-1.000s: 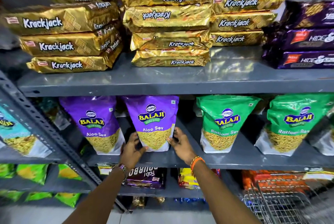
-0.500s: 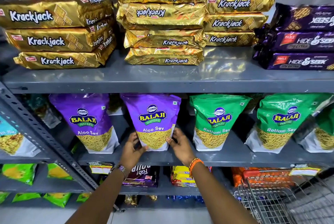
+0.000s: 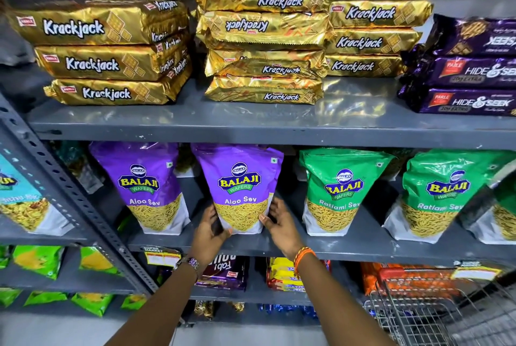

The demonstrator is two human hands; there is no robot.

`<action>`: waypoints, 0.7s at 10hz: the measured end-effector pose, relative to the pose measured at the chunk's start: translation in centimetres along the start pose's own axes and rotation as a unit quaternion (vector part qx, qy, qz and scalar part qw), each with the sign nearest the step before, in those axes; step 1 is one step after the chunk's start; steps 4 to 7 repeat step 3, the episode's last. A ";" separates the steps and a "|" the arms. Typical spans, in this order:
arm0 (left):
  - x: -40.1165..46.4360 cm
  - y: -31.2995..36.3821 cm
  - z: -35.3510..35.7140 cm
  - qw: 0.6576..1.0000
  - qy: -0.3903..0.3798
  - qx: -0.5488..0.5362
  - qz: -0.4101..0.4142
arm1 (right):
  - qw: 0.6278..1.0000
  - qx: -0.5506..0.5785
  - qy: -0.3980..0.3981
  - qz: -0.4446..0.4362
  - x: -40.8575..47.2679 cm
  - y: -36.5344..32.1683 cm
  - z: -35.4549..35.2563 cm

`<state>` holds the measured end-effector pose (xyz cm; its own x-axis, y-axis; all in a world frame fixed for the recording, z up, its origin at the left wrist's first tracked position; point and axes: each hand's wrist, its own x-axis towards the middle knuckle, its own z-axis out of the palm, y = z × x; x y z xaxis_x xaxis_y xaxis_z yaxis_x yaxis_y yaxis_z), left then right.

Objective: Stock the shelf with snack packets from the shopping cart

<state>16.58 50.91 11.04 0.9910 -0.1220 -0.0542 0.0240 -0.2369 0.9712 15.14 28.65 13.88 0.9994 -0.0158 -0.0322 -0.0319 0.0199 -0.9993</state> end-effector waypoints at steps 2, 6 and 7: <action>-5.8 4.6 1.8 0.955 0.234 0.150 0.103 | 0.994 0.043 0.100 -0.015 -4.8 -2.6 0.3; -8.0 8.5 3.5 0.917 0.268 0.185 0.230 | 0.968 0.038 0.239 -0.063 -8.3 -5.1 1.1; -8.0 8.5 3.5 0.917 0.268 0.185 0.230 | 0.968 0.038 0.239 -0.063 -8.3 -5.1 1.1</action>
